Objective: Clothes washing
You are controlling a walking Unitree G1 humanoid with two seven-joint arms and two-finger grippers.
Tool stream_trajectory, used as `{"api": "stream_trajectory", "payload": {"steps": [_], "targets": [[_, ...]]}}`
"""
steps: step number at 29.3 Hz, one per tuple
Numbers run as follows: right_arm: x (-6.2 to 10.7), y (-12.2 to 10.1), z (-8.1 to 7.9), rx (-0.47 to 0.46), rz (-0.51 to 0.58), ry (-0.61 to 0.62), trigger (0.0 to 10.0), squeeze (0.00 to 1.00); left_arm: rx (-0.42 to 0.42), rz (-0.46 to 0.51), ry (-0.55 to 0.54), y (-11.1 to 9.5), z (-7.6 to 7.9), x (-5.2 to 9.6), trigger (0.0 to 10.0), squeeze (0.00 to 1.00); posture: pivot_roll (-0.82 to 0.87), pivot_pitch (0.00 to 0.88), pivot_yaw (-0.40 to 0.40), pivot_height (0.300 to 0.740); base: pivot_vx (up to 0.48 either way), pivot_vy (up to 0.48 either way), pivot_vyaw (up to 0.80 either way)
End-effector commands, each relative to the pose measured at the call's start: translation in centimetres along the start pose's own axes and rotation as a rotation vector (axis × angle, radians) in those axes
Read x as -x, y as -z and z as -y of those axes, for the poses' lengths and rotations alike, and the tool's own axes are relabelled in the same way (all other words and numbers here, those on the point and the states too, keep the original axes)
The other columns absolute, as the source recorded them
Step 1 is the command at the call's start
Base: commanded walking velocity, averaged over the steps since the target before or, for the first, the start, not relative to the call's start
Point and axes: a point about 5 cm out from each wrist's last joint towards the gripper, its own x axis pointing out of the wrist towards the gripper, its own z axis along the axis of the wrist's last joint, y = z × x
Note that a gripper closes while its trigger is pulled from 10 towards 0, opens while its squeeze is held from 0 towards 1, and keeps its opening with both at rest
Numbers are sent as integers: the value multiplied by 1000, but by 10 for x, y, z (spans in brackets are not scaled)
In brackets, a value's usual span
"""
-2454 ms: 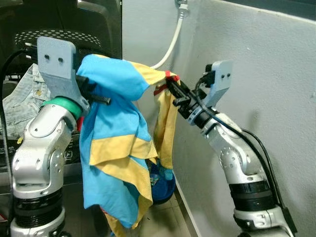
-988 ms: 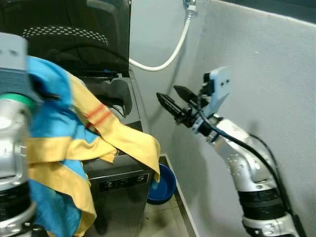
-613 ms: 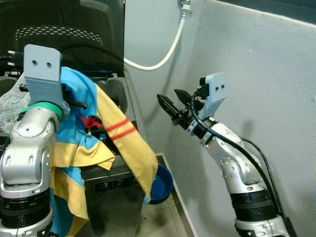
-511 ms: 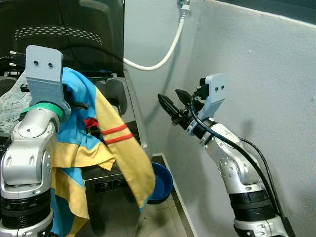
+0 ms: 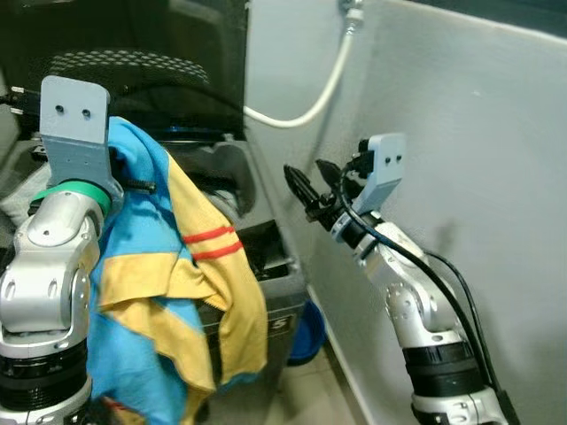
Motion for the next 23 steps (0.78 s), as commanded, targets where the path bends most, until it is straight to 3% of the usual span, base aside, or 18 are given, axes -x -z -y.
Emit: {"api": "stream_trajectory", "payload": {"steps": [1,5,8,11,13,23], "targets": [[2,-1,4,9,10,19,10000,0,-6,18,-3,-4,-1,0,10000,0,120,0,-57,740,0,480,0],[1,-2,5,12,14,22,10000,0,-6,21,-18,-4,-5,-1,10000,0,118,0,-55,740,0,475,0],[1,-3,6,14,15,24,10000,0,-46,-2,-15,-3,-7,-3,10000,0,115,0,-56,740,0,0,0],[0,-3,7,13,18,26,10000,0,-70,-11,-32,-3,-9,-4,10000,0,116,0,-57,740,0,-480,0],[-1,-3,7,14,18,25,10000,0,-41,-17,-59,-1,-10,-6,10000,0,115,0,-57,740,0,-480,0],[-1,-2,7,14,16,20,10000,0,-74,-25,-64,-4,-11,-19,10000,0,118,0,-55,740,0,0,0]]}}
